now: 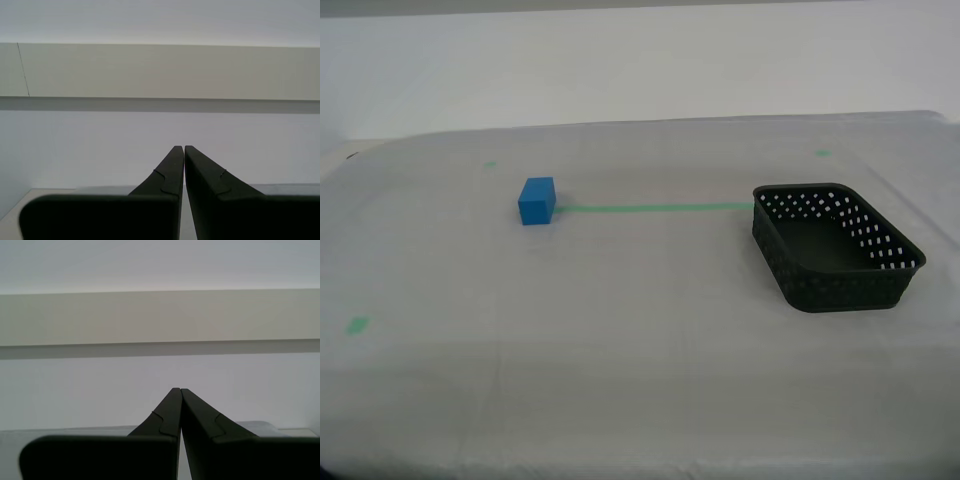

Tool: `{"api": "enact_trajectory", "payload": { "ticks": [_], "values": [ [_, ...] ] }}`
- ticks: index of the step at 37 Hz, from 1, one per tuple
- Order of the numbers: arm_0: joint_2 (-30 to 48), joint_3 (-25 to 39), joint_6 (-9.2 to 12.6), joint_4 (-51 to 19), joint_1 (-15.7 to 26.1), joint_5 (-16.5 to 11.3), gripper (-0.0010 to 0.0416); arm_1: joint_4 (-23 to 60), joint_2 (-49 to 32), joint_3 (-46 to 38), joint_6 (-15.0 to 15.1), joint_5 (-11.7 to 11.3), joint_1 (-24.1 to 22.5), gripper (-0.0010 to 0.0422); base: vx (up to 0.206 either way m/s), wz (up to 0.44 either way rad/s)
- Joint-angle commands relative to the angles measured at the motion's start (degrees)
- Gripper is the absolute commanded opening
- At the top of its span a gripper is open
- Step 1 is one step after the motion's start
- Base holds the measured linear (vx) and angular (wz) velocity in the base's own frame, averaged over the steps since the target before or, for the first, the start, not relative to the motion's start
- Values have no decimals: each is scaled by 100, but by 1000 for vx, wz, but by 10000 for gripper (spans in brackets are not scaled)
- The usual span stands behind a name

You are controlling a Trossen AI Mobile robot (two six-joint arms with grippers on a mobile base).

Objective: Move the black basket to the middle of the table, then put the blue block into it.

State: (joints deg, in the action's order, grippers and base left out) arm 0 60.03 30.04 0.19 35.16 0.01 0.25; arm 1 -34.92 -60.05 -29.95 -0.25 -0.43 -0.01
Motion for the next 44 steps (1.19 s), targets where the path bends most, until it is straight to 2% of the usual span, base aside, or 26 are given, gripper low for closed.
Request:
{"api": "enact_trajectory", "payload": {
  "ticks": [1, 44],
  "values": [
    [0, 98, -13, -136, 4, -4, 0, -28, 2, -2, 11, 2, 0, 0, 0, 0],
    [-4, 101, -13, -332, 4, -4, 0, -28, 2, -2, 11, 2, -2, 0, 0, 0]
  ]
}}
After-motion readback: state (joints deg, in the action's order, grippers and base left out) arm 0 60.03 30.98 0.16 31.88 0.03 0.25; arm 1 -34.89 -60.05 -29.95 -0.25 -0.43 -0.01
